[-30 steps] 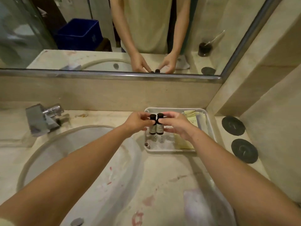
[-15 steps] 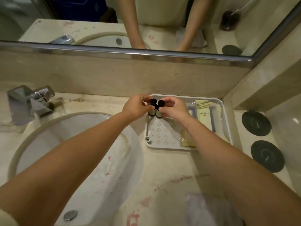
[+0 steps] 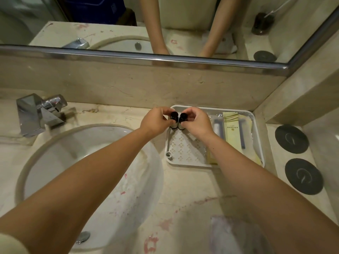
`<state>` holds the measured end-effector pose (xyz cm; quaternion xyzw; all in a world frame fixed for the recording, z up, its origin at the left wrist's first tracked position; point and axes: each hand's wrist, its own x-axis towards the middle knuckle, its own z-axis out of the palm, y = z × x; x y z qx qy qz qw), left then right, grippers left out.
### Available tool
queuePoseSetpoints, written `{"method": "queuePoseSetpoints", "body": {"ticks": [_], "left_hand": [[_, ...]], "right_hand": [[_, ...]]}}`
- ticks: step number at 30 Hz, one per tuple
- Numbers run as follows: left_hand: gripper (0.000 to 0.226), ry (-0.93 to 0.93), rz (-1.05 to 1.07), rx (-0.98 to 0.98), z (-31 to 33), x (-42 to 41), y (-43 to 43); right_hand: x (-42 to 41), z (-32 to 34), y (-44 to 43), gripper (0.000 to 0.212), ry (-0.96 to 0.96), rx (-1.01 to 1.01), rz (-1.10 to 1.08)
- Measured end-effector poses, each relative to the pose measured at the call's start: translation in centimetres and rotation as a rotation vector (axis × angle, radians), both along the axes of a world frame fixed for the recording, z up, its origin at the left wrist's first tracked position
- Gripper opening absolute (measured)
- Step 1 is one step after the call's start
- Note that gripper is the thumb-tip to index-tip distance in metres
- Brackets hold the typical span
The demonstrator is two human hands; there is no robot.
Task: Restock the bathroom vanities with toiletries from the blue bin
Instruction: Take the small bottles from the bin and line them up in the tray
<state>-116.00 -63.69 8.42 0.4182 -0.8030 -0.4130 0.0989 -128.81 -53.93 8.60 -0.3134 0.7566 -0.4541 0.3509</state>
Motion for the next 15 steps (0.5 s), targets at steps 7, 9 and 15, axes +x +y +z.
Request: {"method": "queuePoseSetpoints", "body": {"ticks": [7, 9, 15], "left_hand": [[0.045, 0.002, 0.019, 0.031, 0.5, 0.7, 0.4], [0.045, 0.006, 0.031, 0.031, 0.8, 1.1, 0.7], [0.046, 0.085, 0.180, 0.085, 1.1, 3.3, 2.4]], "right_hand": [[0.0, 0.3, 0.3, 0.055, 0.055, 0.069, 0.031], [0.1, 0.6, 0.8, 0.061, 0.074, 0.078, 0.028], [2.1, 1.4, 2.8, 0.054, 0.089, 0.037, -0.097]]}}
